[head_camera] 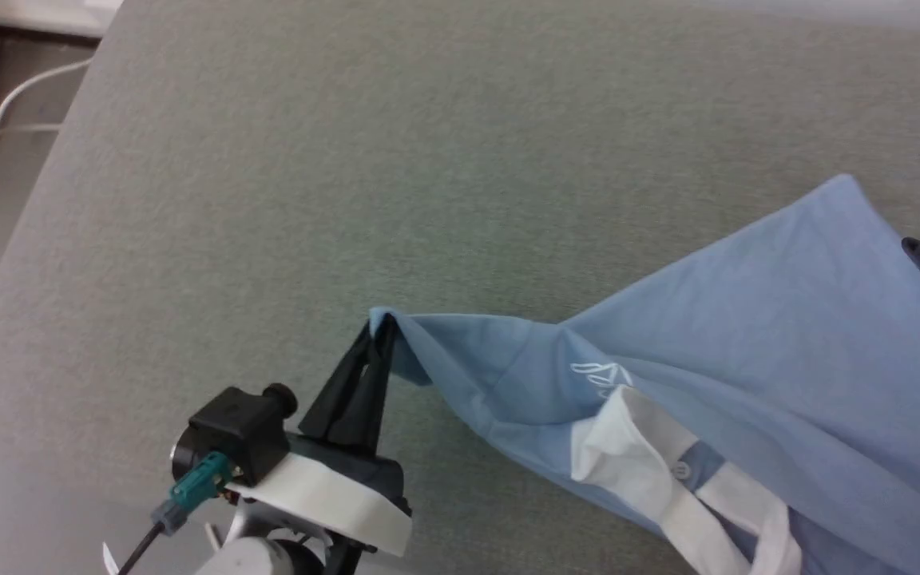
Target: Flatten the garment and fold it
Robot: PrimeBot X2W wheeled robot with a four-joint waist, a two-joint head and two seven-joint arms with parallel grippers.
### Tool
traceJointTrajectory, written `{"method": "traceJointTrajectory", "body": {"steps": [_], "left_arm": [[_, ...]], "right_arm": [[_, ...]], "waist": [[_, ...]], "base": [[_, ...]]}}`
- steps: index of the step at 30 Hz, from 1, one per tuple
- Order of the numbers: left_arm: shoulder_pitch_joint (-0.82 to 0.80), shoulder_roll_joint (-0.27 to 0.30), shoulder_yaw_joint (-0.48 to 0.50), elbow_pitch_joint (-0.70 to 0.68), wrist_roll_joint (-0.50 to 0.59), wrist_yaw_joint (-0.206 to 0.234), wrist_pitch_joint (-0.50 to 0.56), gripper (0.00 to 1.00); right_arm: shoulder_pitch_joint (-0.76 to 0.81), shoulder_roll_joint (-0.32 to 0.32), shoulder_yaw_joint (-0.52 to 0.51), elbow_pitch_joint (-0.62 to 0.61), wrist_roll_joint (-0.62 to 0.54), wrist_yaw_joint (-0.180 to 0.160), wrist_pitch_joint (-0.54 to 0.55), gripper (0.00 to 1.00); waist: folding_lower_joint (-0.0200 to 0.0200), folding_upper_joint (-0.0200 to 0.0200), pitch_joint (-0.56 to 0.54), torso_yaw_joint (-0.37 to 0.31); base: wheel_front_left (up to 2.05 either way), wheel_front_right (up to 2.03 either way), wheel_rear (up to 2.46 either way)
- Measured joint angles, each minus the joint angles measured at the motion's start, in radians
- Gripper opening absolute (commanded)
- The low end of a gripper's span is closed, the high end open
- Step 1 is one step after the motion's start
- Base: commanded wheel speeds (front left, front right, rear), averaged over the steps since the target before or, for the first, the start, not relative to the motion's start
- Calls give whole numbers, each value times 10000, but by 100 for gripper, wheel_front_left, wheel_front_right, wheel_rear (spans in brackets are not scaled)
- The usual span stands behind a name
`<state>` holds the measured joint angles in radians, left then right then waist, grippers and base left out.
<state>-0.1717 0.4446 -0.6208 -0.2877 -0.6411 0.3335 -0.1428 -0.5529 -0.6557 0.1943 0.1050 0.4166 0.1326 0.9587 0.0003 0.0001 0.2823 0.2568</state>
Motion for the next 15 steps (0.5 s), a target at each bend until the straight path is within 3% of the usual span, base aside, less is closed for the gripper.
{"method": "traceJointTrajectory", "body": {"steps": [9,15], "left_arm": [[-205,-466,-368,215,17,-247,-198,0],[-234,-639,-522,439,17,-336,-267,0]], "right_arm": [[-1250,-169,936,2552,-583,2,-579,100],[-1632,-276,1106,3411,-594,-12,-1058,100]], "waist": [[-1,0,716,1161],[-4,0,1129,1668]], "base": [[0,0,0],[0,0,0]]}}
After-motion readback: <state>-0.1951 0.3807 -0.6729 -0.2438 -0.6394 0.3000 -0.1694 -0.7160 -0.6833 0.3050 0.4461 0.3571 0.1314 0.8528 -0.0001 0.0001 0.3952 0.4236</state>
